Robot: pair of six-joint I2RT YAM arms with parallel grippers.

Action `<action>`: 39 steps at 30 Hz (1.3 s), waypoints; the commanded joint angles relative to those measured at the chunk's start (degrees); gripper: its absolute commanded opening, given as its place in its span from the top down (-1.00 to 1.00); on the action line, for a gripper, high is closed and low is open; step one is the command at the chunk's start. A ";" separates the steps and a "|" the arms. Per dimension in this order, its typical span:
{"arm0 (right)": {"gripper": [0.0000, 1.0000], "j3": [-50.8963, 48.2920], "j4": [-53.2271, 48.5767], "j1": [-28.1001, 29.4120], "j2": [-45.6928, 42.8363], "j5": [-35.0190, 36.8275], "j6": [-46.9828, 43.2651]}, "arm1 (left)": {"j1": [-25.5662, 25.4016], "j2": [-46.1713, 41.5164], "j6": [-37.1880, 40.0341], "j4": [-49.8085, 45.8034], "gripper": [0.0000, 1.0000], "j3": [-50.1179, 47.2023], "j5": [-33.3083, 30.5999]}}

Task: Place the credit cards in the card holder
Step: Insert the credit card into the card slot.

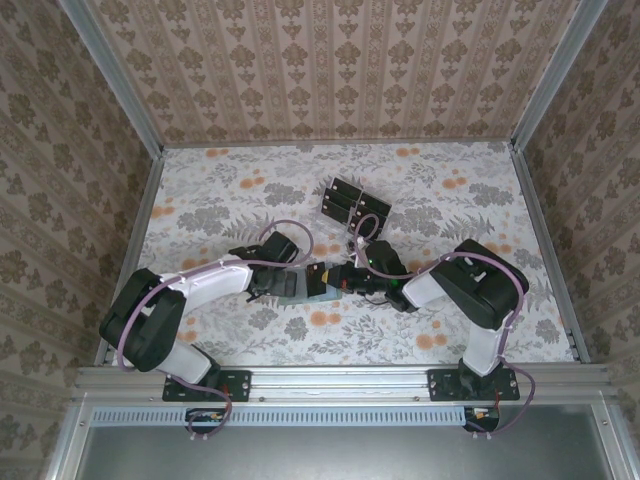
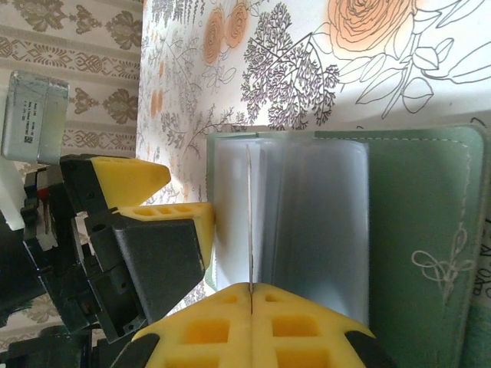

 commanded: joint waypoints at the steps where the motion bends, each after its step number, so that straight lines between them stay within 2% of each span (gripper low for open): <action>1: 1.00 0.38 2.82 -0.28 1.63 -1.15 0.91 | 0.22 0.52 0.31 -0.34 -1.00 -0.88 -1.10; 23: 1.00 1.00 7.24 -0.27 6.11 -3.46 2.99 | 0.21 0.92 0.13 0.06 -1.00 -1.04 -0.88; 39: 1.00 0.40 7.59 -0.36 6.31 -4.02 3.23 | 0.23 1.07 -0.04 0.02 -0.99 -0.95 -0.91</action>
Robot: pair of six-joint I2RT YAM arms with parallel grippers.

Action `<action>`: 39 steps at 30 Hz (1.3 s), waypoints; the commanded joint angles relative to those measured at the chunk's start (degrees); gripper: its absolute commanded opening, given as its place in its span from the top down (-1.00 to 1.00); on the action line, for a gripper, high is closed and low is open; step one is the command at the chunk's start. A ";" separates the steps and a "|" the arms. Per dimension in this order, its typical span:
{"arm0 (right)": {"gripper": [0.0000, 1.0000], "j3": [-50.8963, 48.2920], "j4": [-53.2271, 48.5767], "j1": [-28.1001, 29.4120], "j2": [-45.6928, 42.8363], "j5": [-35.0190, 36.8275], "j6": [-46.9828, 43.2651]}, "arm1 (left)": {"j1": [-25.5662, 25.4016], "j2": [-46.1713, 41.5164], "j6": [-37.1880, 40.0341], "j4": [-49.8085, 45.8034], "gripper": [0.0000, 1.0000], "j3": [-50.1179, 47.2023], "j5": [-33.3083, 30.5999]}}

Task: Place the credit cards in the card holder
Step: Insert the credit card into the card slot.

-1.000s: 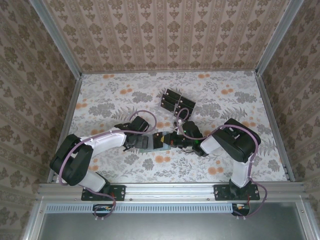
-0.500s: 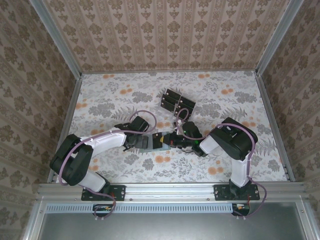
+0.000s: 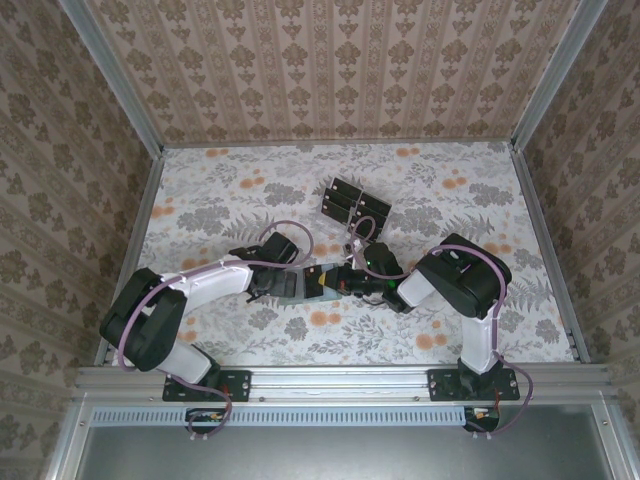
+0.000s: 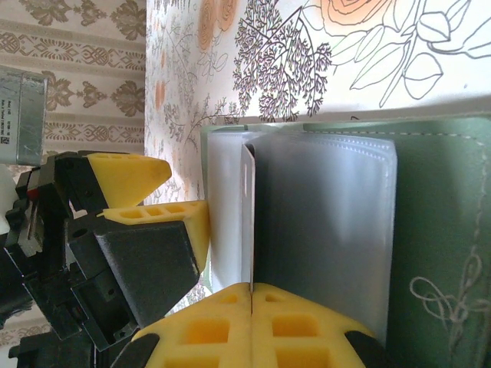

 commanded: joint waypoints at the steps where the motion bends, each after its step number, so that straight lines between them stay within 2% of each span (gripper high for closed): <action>1: 1.00 -0.77 0.82 -0.25 0.01 -0.64 0.34 | 0.25 0.86 0.00 -0.48 -0.99 -0.64 -0.74; 30: 1.00 4.35 -5.04 2.71 2.97 -0.63 0.36 | 0.19 0.94 -0.02 0.83 -1.00 -1.61 -0.06; 37: 0.99 5.80 -9.64 3.35 1.88 -0.36 -0.81 | 0.26 0.07 -0.02 0.70 -1.00 -1.09 0.38; 39: 0.90 6.58 -13.33 3.35 0.19 -0.19 -2.23 | 0.26 -0.47 -0.17 0.12 -1.00 -0.35 0.57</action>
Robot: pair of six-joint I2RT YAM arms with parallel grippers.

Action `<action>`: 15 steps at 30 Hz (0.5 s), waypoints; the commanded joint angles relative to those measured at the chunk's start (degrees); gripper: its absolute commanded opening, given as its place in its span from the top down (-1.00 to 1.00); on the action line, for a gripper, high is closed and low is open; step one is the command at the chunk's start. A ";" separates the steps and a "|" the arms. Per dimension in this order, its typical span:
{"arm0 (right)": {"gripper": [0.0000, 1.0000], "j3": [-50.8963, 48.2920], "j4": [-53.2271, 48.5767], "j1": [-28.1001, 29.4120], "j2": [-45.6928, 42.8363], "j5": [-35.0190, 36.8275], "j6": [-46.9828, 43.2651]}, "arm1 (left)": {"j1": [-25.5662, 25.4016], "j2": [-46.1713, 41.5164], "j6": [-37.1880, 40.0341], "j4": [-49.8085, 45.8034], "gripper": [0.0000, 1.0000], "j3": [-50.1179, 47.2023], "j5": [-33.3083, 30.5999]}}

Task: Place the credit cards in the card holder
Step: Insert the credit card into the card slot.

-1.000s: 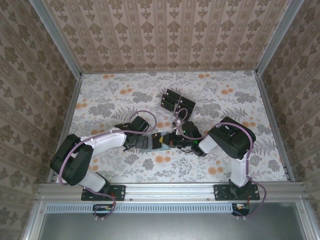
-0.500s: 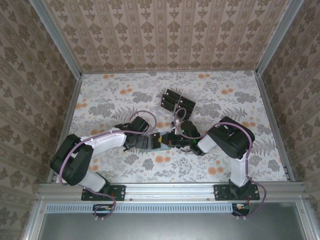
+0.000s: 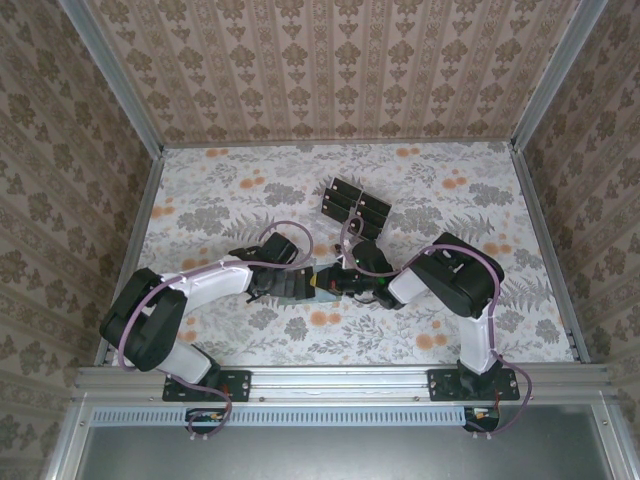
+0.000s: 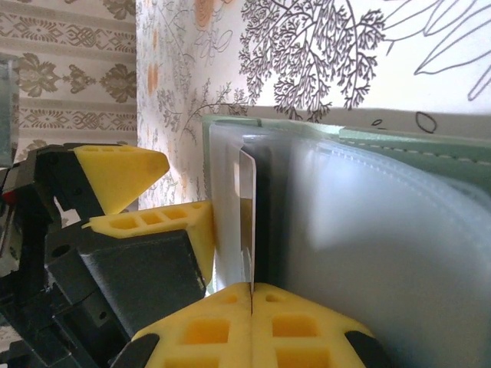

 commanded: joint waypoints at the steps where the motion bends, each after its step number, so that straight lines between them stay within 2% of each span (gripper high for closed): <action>1: 0.83 1.83 -9.37 0.68 -2.93 0.04 -3.00 | 0.36 -0.75 -0.20 -1.07 -0.99 0.58 0.74; 4: 0.61 3.93 -17.39 0.68 -6.21 0.83 -6.54 | 1.44 -1.93 -0.39 -2.16 -1.00 2.23 1.75; 8: -0.06 7.27 -27.04 0.68 -9.66 1.73 -11.10 | 3.80 -3.81 -0.59 -3.15 -1.00 4.07 3.48; 9: -0.16 8.15 -29.01 0.67 -10.33 1.94 -12.02 | 4.42 -4.31 -0.59 -3.56 -1.00 4.34 3.67; 11: -0.29 9.72 -33.15 0.67 -11.46 2.23 -13.98 | 5.30 -5.21 -0.44 -4.25 -1.00 4.85 3.83; 15: -0.33 12.96 -42.18 0.68 -14.41 4.82 -17.95 | 6.91 -6.98 -0.15 -5.83 -1.00 4.72 3.87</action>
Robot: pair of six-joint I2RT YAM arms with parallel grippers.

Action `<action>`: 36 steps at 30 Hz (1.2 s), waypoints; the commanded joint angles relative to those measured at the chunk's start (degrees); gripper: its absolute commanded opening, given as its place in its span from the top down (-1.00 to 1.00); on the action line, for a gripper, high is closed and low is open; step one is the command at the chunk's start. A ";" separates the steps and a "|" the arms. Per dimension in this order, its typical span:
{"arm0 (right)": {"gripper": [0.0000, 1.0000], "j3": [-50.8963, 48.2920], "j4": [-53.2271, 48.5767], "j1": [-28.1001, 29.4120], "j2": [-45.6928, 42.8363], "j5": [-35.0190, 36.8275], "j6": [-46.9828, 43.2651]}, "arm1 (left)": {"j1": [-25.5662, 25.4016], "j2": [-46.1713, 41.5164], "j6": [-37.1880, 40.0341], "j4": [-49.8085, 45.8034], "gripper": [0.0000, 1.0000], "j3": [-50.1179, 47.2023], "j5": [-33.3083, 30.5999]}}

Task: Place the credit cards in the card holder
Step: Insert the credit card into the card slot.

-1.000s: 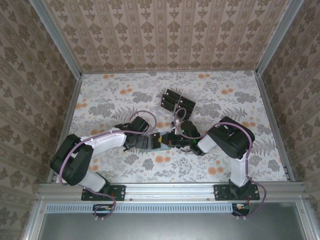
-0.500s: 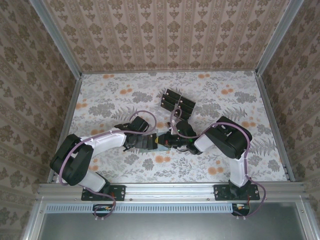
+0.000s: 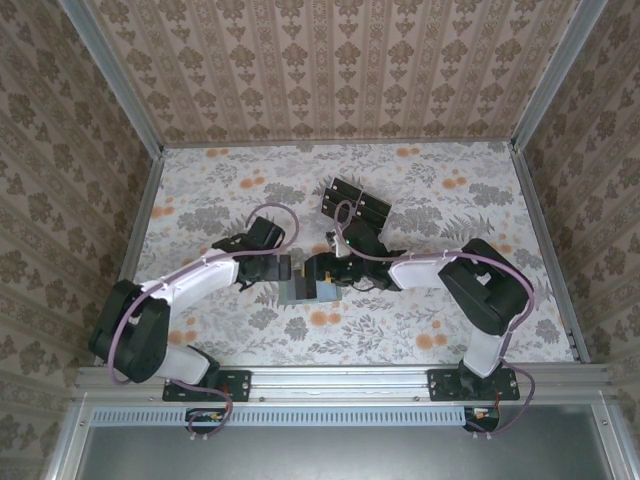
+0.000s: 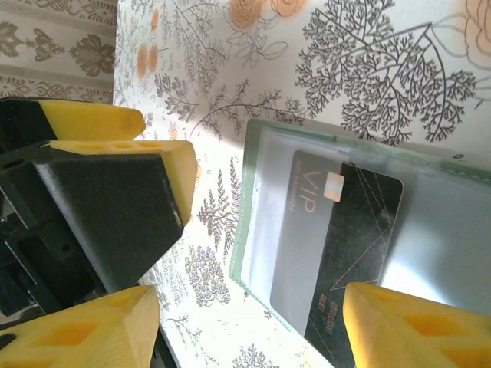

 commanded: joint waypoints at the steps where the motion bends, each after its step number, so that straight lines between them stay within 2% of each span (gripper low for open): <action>1: -0.33 3.31 -13.27 0.30 -3.53 3.74 -6.01 | 1.04 -2.13 -0.14 -3.84 -1.00 0.73 0.72; 5: -0.24 6.72 -23.29 0.96 -4.65 9.63 -9.61 | 1.26 -3.51 -0.17 -4.51 -0.99 -1.21 0.34; 7: -0.01 8.41 -27.65 1.46 -4.13 12.93 -11.02 | 1.26 -3.78 -0.57 -4.66 -1.00 -2.23 0.17; 10: 0.52 10.57 -31.94 2.36 -2.50 16.32 -12.64 | 1.26 -4.09 -1.30 -4.52 -1.00 -3.82 0.05; 11: 0.64 11.15 -32.70 2.64 -1.95 16.92 -12.95 | 1.26 -4.04 -1.53 -4.47 -1.00 -4.26 0.00; 13: 0.75 12.11 -33.50 3.34 -0.88 17.71 -13.48 | 1.17 -3.98 -1.93 -4.38 -1.00 -4.93 -0.24; 36: 0.81 17.30 -32.62 6.31 7.81 16.94 -12.51 | 0.42 1.90 -3.42 -0.39 -1.00 -7.70 -0.15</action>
